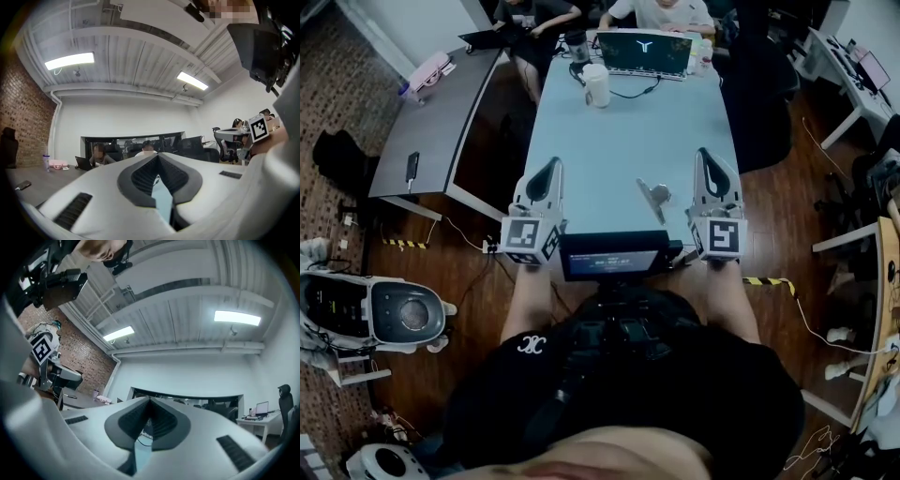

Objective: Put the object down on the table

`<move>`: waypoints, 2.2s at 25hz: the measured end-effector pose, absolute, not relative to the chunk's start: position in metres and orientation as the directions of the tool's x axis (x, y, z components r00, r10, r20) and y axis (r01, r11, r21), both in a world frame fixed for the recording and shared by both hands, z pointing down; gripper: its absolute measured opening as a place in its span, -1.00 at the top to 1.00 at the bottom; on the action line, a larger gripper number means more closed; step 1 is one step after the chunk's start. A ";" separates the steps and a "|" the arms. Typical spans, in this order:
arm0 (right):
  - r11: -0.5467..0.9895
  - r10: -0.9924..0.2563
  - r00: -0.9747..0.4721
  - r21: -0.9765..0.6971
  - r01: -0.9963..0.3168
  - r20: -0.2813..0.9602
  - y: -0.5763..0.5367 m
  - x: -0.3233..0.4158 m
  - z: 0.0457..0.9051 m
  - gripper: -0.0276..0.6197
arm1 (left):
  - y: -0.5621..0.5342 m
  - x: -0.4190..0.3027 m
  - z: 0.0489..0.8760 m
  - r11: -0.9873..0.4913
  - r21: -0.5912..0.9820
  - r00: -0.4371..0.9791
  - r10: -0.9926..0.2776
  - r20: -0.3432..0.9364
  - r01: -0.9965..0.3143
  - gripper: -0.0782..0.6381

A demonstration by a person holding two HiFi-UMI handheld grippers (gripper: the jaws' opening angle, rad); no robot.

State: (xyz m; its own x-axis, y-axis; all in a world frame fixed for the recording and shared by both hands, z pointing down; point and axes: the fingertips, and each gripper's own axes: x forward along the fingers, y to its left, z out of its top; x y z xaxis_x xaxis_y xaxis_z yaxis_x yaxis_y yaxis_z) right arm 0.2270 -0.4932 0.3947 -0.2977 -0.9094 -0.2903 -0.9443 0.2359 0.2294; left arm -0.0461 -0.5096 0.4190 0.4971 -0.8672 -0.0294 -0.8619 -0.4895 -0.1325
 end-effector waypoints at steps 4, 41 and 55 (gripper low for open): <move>0.202 -0.906 -0.273 0.236 -0.951 -0.324 -0.460 0.243 0.379 0.99 | -0.500 -0.042 0.424 -0.479 -0.131 0.487 -0.873 -0.028 -0.868 0.79; 0.079 -0.936 -0.114 0.117 -0.990 -0.334 -0.011 0.127 0.372 0.99 | -0.107 -0.150 0.405 -0.579 -0.159 0.595 -0.801 -0.073 -0.799 0.79; 0.122 -0.936 -0.153 0.118 -0.986 -0.316 0.008 0.170 0.361 0.99 | -0.081 -0.082 0.389 -0.626 -0.167 0.643 -0.762 -0.073 -0.762 0.79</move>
State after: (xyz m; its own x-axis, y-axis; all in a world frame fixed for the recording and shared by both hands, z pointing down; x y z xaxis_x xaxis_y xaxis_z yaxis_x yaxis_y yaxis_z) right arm 0.1703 0.0083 0.3613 -0.1532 -0.9362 -0.3165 -0.9856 0.1216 0.1176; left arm -0.0818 -0.0809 0.3894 0.6430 -0.7624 -0.0733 -0.7616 -0.6263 -0.1665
